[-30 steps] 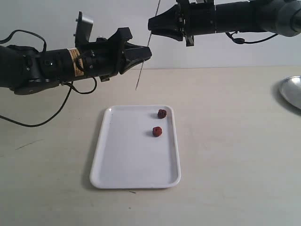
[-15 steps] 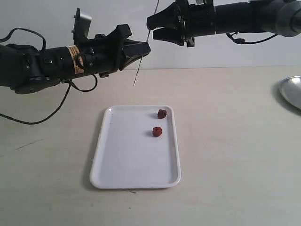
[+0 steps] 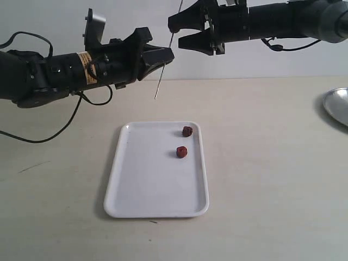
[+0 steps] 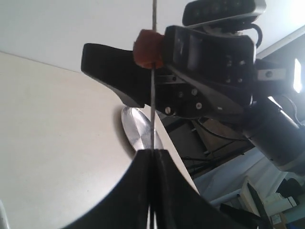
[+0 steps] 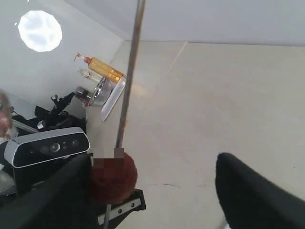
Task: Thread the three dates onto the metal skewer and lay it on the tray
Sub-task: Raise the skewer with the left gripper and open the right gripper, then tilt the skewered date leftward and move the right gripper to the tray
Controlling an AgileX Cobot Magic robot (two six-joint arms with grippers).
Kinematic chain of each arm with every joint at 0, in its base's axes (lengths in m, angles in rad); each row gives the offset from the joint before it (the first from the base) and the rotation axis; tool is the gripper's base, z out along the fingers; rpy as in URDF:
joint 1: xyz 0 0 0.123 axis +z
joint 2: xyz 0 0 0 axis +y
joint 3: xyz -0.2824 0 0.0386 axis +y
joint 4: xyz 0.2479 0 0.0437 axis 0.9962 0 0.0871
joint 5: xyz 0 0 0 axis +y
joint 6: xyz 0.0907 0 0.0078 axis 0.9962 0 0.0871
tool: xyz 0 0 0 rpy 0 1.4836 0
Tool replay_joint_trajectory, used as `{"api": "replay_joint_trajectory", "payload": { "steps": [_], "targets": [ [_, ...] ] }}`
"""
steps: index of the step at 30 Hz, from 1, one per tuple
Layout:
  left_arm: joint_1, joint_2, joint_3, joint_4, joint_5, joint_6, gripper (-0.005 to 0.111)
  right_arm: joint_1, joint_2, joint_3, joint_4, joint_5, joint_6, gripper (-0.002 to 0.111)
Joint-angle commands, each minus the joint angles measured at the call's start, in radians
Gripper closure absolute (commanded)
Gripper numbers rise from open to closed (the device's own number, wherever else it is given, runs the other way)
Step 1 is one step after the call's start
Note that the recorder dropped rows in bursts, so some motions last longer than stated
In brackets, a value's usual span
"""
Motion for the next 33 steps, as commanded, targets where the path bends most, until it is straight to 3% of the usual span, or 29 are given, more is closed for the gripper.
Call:
{"api": "replay_joint_trajectory", "payload": {
  "steps": [1, 10, 19, 23, 33],
  "targets": [
    [0.004, -0.007, -0.009, -0.006, 0.002, 0.006, 0.107, -0.003, -0.003, -0.004, 0.005, 0.004, -0.007, 0.035],
    [0.004, -0.007, -0.003, 0.076, 0.076, -0.023, 0.107, -0.003, -0.059, -0.004, -0.023, 0.004, 0.041, 0.035],
    [0.007, -0.007, 0.023, 0.336, 0.072, -0.173, 0.107, -0.043, -0.096, -0.004, -0.363, 0.004, 0.185, 0.039],
    [0.063, -0.007, 0.120, 0.335, 0.092, -0.159, 0.107, -0.043, -0.185, -0.004, -0.615, 0.004, 0.279, 0.043],
    [0.176, -0.007, 0.319, 0.250, -0.139, 0.047, 0.107, 0.039, -0.284, -0.004, -0.907, 0.004, 0.298, 0.044]
  ]
}}
